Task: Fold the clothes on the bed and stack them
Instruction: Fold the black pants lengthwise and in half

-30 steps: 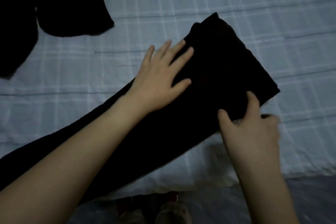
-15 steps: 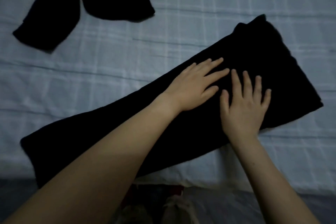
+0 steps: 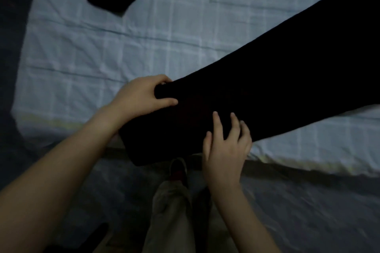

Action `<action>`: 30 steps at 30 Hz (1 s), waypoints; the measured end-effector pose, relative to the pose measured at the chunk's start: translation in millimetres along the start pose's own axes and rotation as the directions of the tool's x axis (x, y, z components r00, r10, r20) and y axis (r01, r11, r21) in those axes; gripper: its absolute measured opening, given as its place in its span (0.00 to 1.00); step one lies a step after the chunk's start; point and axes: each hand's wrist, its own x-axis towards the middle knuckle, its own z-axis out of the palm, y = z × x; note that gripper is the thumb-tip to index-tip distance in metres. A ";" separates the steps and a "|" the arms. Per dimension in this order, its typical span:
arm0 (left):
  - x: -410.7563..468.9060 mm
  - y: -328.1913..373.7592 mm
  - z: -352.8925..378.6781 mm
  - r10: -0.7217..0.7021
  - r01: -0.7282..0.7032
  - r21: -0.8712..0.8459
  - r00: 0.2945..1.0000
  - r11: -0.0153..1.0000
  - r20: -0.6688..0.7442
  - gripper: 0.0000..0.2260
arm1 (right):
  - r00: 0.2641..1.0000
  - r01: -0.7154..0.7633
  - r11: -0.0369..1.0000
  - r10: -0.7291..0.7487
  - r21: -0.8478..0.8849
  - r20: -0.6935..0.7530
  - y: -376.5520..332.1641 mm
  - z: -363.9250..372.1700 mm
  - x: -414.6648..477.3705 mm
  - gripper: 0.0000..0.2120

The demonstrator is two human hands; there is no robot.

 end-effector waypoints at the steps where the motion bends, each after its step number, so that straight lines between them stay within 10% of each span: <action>1: -4.2 -8.3 -6.5 -0.053 0.054 -0.028 0.998 0.998 0.045 0.21 | 0.999 -0.036 0.999 0.037 0.006 -0.023 -2.8 -0.6 -2.1 0.20; 10: -22.6 -44.7 -28.7 0.090 0.045 -0.354 0.931 0.934 0.355 0.19 | 0.916 -0.377 0.832 0.399 0.407 0.035 -32.9 0.9 -17.1 0.27; 16: -26.9 -60.4 -28.9 0.098 0.032 -0.482 0.965 0.876 0.243 0.12 | 0.837 -0.455 0.652 0.545 0.606 0.042 -59.8 12.6 -24.7 0.28; 30: -42.4 -69.5 -9.7 0.255 -0.162 -0.500 0.959 0.851 0.123 0.30 | 0.813 -0.478 0.446 0.551 0.757 0.189 -100.4 33.6 -45.0 0.37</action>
